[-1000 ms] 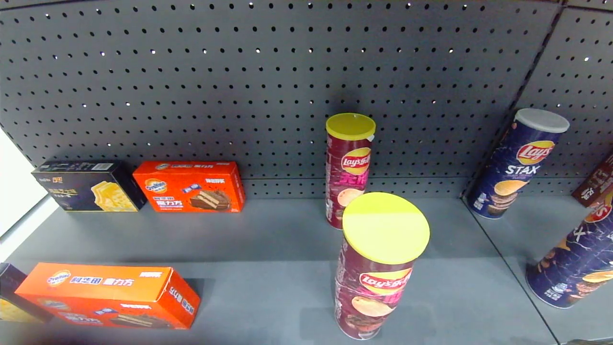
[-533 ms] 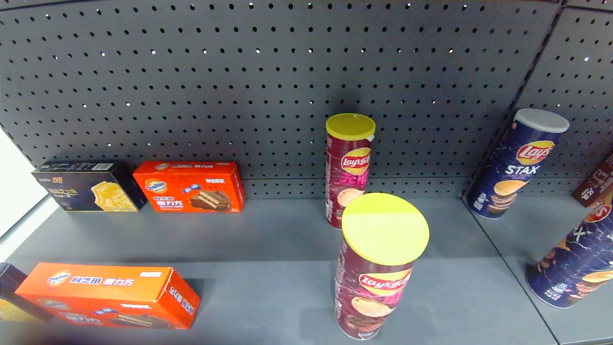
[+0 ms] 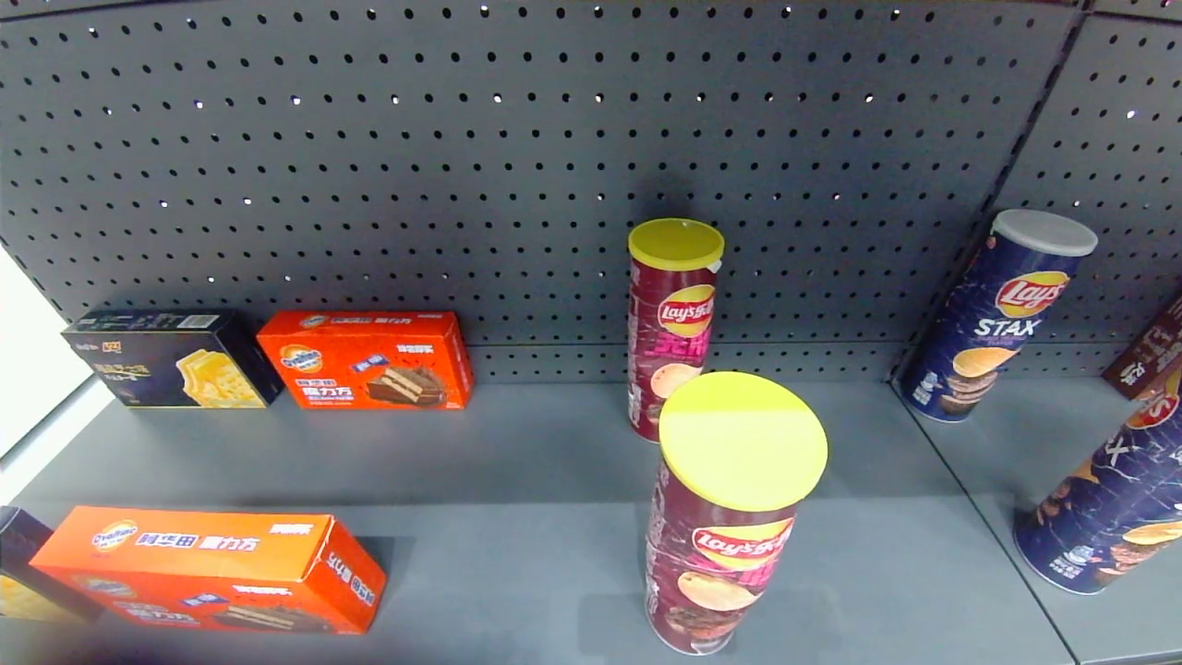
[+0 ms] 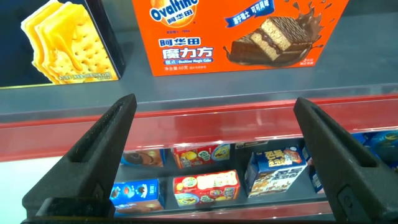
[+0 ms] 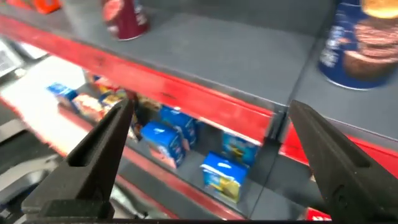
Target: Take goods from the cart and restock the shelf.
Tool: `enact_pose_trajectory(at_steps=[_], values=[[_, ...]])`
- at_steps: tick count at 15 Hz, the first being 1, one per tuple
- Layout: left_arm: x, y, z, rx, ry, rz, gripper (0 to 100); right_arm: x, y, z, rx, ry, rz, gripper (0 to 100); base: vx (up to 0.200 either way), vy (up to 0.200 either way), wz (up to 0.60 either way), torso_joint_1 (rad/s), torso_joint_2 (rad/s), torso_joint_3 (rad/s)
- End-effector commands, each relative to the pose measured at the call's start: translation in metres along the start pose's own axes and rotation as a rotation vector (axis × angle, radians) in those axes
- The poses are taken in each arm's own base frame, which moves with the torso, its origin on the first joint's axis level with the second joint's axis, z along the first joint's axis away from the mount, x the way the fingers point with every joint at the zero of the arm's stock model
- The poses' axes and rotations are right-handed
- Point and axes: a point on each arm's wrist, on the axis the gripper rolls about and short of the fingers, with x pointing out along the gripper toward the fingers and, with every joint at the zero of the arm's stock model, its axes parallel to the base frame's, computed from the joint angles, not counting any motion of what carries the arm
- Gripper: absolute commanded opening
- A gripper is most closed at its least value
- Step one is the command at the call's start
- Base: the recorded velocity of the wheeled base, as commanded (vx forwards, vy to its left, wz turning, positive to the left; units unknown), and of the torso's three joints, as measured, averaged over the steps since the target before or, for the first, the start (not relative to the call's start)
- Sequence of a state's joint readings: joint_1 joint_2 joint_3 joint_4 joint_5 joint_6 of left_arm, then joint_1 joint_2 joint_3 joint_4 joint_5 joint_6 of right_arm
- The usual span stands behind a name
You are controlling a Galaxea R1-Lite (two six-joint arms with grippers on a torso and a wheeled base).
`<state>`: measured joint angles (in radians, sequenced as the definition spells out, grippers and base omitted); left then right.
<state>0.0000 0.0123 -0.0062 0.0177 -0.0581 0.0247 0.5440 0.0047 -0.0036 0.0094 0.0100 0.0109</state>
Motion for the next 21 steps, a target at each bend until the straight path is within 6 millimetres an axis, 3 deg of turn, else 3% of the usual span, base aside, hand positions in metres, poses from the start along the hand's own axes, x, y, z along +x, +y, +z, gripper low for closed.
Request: enact_pose_trajectory(at_steps=[1, 8, 12, 21], values=[[0.0001, 0.0000, -0.0001, 0.000, 0.002, 0.000, 100, 0.0014, 0.0020, 0.0002, 0.002, 0.016, -0.092, 100, 0.000, 0.000, 0.00, 0.000, 0.00, 0.000], [0.0001, 0.0000, -0.0001, 0.000, 0.002, 0.000, 100, 0.0112, 0.0068, 0.0021, 0.041, 0.109, -0.583, 100, 0.000, 0.000, 0.00, 0.000, 0.00, 0.000], [0.0002, 0.0000, -0.0003, 0.001, 0.002, 0.000, 100, 0.0042, 0.0109, 0.0001, 0.008, 0.002, -0.557, 100, 0.000, 0.000, 0.00, 0.000, 0.00, 0.000], [0.0004, 0.0020, -0.0004, 0.041, -0.003, 0.094, 100, 0.0038, 0.0111, -0.0001, 0.003, -0.003, -0.557, 100, 0.000, 0.000, 0.00, 0.000, 0.00, 0.000]])
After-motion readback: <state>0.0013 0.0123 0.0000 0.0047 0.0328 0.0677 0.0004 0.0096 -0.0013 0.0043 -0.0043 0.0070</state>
